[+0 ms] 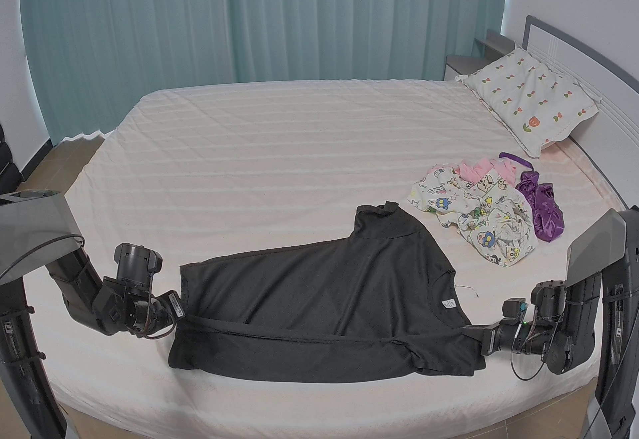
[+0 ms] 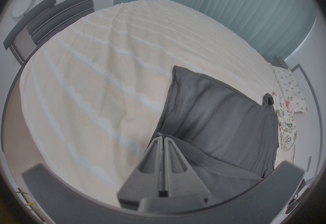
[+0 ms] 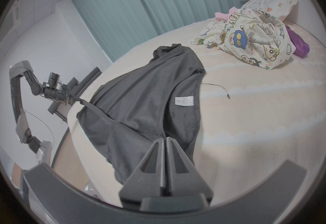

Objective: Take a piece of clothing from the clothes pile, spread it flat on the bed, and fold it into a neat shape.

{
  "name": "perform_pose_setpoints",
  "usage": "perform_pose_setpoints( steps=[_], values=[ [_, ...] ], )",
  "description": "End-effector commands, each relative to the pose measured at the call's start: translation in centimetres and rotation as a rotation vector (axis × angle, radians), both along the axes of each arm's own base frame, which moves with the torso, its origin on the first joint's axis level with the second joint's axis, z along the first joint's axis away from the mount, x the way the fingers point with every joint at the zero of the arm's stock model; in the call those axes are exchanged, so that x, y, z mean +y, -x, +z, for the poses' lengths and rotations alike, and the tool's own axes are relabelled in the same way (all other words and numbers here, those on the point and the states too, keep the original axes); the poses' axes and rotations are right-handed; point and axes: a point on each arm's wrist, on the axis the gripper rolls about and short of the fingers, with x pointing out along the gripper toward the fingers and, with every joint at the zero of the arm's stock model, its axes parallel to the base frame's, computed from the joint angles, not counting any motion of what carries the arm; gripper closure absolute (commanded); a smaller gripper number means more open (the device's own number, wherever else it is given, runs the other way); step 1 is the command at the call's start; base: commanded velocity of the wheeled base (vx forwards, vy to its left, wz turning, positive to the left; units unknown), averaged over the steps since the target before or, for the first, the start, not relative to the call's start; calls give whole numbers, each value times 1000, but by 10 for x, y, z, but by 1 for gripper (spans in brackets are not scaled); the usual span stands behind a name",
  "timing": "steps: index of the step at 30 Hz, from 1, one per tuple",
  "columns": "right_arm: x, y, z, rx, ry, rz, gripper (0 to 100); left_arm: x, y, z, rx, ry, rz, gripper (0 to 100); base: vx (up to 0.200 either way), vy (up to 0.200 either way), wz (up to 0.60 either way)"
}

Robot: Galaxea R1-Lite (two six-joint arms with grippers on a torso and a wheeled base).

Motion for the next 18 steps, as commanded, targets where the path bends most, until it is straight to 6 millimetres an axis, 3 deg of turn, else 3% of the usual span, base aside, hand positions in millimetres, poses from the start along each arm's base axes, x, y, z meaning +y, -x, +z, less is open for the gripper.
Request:
perform_pose_setpoints(
  steps=[1,7,18],
  values=[
    [-3,2,14,-20,-61,7,100,0,11,24,-14,7,1,100,0,0,0],
    [-6,4,19,-23,-83,14,100,3,36,23,45,0,-3,100,0,0,0],
    [-9,4,16,-12,-94,17,100,2,63,6,152,-11,-24,100,0,0,0]
  ],
)
